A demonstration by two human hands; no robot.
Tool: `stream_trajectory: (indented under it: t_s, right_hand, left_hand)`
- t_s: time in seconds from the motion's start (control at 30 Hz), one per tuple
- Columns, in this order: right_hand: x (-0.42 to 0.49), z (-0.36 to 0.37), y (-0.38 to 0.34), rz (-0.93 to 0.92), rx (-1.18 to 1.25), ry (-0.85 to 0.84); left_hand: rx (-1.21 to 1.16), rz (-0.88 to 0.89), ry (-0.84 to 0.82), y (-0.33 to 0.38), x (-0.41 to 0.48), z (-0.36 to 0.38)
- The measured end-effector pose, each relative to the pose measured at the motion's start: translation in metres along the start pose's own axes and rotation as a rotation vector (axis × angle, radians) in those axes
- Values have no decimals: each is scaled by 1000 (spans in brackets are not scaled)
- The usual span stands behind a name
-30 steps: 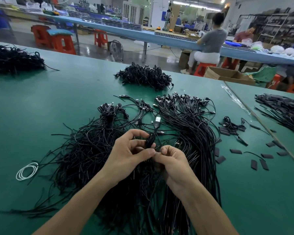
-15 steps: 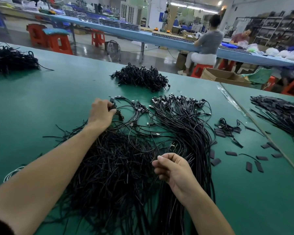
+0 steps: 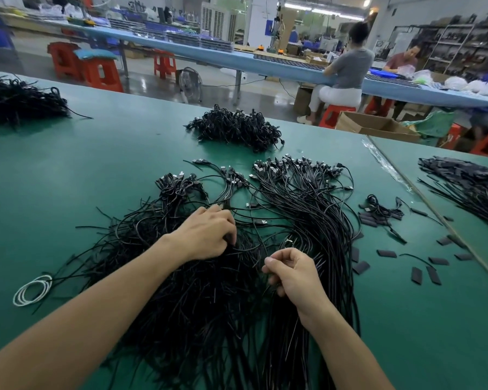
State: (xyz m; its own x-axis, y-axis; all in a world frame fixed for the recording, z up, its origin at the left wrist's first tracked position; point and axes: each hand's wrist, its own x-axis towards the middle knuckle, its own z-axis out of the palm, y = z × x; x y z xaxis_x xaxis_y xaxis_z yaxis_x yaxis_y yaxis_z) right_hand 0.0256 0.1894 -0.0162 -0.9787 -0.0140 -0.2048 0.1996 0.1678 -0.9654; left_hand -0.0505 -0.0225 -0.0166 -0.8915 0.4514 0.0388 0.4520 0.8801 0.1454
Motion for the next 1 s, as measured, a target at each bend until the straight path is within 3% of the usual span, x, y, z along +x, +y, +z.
stream_trajectory:
  t_s: [0.13,0.37,0.43,0.57,0.63,0.7,0.8,0.93,1.0]
  right_hand:
    - [-1,-4,3,14,-4,19]
    - [-3,2,-2,-28,-80,7]
    - [-4,3,-8,-141,-227,34]
    - [-7,11,-24,-484,-758,83]
    - [-8,11,-31,-597,-845,149]
    - [-8,1,-36,-609,-764,120]
    - [-10,-14,-38,-486,-603,31]
    - [-9,-30,-37,-470,-410,126]
    - [-7,-33,-34,-468,-362,116]
  left_hand:
    - [104,34,140,-5,-10,3]
    - [40,55,347,-4,-21,-4]
    - [51,151,509,5,-25,-10]
    - [98,400,746,34,-31,-15]
    - [80,446,843,47,-33,-18]
    - [49,442,921,53,-35,-22]
    - [-72,331,880,49,-42,-27]
    - [-209,-33,612,35,-48,-26]
    - [-382,-125,605,31,-48,-20]
